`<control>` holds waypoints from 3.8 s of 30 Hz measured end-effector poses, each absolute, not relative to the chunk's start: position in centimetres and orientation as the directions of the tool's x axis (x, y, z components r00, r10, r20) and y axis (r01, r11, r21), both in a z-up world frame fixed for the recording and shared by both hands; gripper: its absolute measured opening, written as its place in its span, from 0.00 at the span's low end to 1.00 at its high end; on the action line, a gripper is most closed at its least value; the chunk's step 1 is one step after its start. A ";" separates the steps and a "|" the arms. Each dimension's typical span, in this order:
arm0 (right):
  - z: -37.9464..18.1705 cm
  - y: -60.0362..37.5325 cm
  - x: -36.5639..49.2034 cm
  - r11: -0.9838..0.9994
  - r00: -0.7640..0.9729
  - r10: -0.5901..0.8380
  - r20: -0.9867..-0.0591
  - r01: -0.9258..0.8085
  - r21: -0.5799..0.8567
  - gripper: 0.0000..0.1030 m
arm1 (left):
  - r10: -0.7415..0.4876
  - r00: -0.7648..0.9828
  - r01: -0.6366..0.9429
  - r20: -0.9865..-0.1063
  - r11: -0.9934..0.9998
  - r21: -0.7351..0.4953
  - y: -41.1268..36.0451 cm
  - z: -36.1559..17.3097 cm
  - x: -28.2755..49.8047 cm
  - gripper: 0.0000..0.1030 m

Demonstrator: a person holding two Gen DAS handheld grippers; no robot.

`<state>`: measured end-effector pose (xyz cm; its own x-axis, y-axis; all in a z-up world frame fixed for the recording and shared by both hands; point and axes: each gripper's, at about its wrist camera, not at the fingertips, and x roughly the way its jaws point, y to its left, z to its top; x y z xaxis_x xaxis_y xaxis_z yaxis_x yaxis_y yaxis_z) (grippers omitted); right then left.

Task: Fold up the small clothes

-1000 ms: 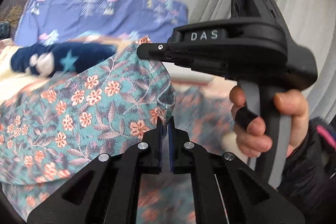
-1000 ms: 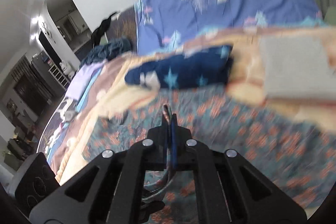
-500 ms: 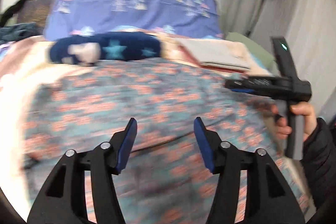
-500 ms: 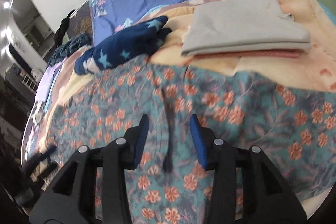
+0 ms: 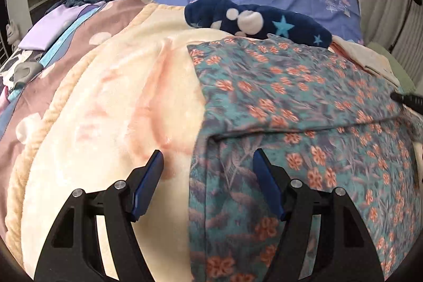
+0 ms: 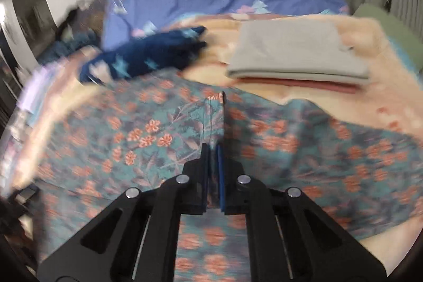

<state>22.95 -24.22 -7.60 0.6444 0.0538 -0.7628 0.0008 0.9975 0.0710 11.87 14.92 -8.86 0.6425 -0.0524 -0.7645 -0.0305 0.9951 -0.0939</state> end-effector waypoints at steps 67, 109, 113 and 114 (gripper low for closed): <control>-7.5 -30.8 14.7 0.846 0.736 0.316 -0.598 0.065 0.528 0.32 | -0.228 0.612 0.180 -0.758 0.973 -0.148 0.7 -11.1 19.1 0.41; -9.8 -16.6 22.5 0.823 0.576 0.532 -0.621 -0.178 0.540 0.06 | -0.329 0.613 0.204 -0.718 0.944 -0.259 1.7 -10.9 18.9 0.50; -12.1 -17.2 21.0 0.826 0.539 0.535 -0.650 -0.175 0.536 0.09 | -0.406 0.599 0.226 -0.690 0.912 -0.341 2.1 -10.2 18.9 0.55; -12.4 -17.5 20.9 0.824 0.535 0.540 -0.650 -0.179 0.538 0.09 | -0.465 0.586 0.243 -0.664 0.882 -0.403 2.4 -9.8 19.0 0.55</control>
